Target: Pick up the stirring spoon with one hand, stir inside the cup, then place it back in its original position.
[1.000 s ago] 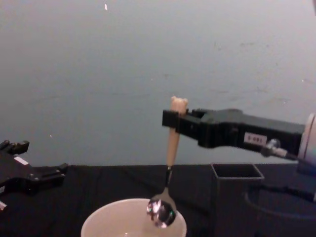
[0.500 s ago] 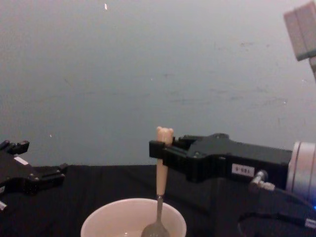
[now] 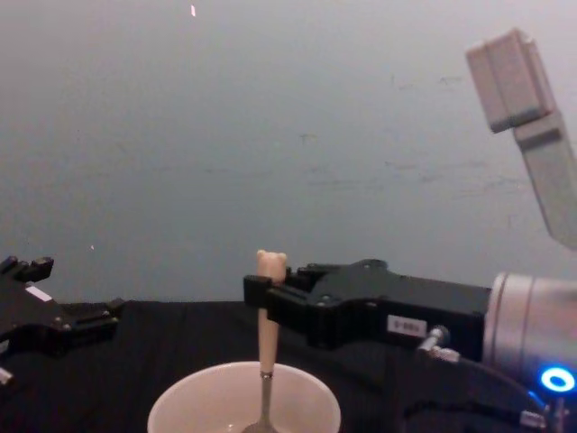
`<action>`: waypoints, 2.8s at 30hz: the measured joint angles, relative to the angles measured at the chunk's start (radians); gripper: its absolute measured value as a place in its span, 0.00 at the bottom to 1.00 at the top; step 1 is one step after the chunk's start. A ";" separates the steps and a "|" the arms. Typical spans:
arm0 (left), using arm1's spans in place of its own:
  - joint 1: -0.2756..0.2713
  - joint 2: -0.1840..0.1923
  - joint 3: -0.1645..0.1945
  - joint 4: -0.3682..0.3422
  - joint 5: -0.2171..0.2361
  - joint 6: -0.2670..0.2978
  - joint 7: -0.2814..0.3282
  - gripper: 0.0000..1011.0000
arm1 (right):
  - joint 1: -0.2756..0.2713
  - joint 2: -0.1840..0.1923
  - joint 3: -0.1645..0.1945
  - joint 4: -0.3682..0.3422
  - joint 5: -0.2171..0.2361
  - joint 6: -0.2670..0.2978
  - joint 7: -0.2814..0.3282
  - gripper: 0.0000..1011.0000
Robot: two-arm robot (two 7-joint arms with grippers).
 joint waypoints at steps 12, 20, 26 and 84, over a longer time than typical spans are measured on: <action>0.000 0.000 0.000 0.000 0.000 0.000 0.000 0.99 | 0.023 -0.055 -0.021 0.054 -0.034 0.013 -0.015 0.21; 0.000 0.000 0.000 0.000 0.000 0.000 0.000 0.99 | 0.046 -0.091 -0.017 0.105 -0.063 0.003 -0.036 0.21; 0.000 0.000 0.000 0.000 0.000 0.000 0.000 0.99 | 0.060 -0.104 0.002 0.139 -0.077 -0.006 -0.047 0.21; 0.000 0.000 0.000 0.000 0.000 0.000 0.000 0.99 | 0.048 -0.053 -0.030 0.075 -0.017 0.021 0.015 0.21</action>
